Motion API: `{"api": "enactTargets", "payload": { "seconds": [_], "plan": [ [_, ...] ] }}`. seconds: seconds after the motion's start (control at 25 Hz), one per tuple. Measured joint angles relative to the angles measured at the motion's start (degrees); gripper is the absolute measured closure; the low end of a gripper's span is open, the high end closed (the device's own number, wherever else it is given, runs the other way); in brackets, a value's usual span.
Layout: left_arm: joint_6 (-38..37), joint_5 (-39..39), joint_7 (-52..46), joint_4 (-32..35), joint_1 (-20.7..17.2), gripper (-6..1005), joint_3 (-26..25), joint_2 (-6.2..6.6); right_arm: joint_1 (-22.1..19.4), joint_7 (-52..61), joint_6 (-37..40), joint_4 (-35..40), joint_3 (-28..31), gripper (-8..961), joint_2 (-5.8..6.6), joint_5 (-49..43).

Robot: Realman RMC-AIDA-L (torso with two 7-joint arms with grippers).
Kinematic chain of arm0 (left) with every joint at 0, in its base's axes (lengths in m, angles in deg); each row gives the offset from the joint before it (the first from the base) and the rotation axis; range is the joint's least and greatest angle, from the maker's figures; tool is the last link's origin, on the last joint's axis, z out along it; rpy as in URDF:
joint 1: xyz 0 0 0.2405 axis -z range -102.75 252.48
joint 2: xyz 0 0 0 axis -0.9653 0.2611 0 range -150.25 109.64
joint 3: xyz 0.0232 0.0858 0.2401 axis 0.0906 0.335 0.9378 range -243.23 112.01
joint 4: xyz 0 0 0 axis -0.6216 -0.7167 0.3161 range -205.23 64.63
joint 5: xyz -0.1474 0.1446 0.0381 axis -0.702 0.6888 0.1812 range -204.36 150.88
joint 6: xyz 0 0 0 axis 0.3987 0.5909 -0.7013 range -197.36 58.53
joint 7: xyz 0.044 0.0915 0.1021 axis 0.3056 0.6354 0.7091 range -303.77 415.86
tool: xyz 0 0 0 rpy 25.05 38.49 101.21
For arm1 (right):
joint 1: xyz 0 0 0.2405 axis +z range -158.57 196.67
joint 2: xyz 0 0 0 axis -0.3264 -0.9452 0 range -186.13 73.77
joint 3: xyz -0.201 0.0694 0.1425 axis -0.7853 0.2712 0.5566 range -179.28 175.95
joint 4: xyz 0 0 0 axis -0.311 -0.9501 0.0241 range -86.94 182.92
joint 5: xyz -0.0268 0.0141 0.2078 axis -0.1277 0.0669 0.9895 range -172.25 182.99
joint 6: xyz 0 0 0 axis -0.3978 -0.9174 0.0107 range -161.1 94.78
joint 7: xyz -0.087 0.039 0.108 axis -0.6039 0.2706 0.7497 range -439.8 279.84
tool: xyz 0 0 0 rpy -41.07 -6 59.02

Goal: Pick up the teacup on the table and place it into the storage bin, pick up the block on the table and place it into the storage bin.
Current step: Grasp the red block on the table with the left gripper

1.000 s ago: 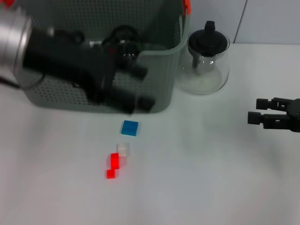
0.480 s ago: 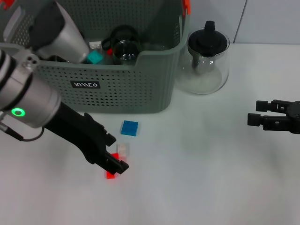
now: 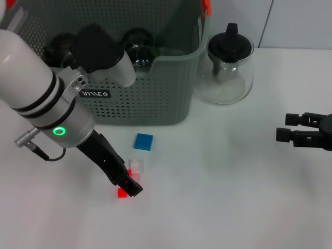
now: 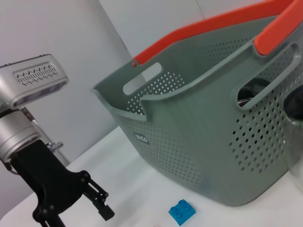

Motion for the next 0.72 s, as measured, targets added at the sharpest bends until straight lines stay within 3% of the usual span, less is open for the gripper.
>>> {"api": "enactTargets", "payload": {
  "seconds": [0.32, 0.72],
  "plan": [
    [2.44, 3.06, -2.84, -0.32, 0.16, 187, 1.83, -0.04, -0.01, -0.08, -0.04, 0.1, -0.15, 10, 0.13, 0.0],
    [4.51, 7.83, 2.51, -2.31, -0.17, 188, 4.53, -0.03, -0.01, -0.16, -0.32, 0.14, 0.13, 11, 0.23, 0.01]
  ]
}}
